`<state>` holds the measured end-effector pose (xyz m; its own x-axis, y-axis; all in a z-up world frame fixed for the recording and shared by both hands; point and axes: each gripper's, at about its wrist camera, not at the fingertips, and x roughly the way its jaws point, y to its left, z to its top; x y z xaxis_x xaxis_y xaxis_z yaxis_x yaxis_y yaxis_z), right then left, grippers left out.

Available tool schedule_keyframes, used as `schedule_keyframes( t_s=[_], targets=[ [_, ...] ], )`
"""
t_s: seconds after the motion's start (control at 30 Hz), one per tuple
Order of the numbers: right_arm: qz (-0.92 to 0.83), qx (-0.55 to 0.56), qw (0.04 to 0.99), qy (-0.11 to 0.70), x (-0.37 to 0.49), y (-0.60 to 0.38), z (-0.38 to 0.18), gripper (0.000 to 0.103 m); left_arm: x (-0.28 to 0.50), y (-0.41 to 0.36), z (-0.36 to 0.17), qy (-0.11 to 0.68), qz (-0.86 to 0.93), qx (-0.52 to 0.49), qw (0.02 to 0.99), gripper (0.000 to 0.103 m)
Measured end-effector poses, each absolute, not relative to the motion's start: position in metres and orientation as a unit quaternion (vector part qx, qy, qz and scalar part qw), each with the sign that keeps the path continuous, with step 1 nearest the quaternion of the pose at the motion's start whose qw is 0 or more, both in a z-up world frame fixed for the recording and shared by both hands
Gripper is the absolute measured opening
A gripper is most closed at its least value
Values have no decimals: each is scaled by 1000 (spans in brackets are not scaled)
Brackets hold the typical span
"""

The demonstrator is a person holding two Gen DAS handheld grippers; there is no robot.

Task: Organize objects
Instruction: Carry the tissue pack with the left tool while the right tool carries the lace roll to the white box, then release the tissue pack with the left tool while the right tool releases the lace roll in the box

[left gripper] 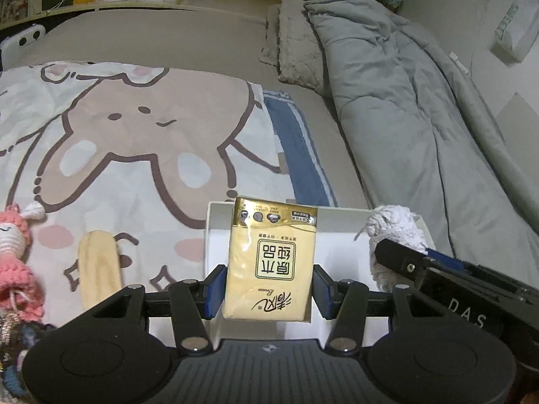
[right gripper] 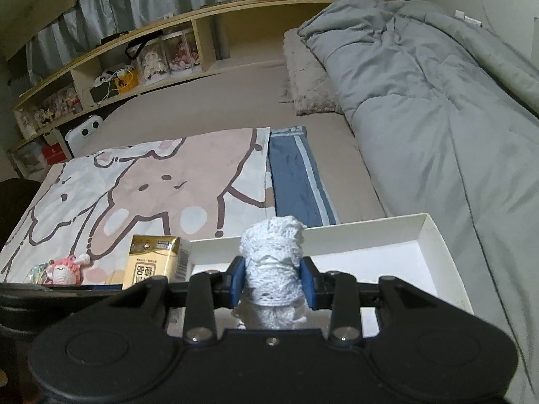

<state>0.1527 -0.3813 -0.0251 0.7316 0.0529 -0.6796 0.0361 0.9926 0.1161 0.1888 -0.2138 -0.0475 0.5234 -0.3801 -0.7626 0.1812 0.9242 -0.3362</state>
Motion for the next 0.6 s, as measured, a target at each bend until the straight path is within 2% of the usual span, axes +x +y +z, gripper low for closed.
schedule_keyframes(
  t_s=[0.1, 0.17, 0.2, 0.27, 0.6],
  targets=[
    [7, 70, 929, 362, 155, -384, -26, 39, 195, -216, -49, 457, -161, -114, 867, 60],
    [-10, 74, 930, 361, 156, -388, -28, 42, 197, -216, -52, 463, -145, -106, 868, 78],
    [-17, 74, 929, 363, 157, -389, -28, 47, 198, -216, -53, 466, -143, -103, 867, 80],
    [-23, 76, 926, 369, 157, -393, -30, 53, 199, -214, -57, 473, -152, -105, 861, 81],
    [-31, 69, 919, 387, 157, -395, -35, 53, 197, -214, -57, 483, -155, -95, 857, 81]
  ],
)
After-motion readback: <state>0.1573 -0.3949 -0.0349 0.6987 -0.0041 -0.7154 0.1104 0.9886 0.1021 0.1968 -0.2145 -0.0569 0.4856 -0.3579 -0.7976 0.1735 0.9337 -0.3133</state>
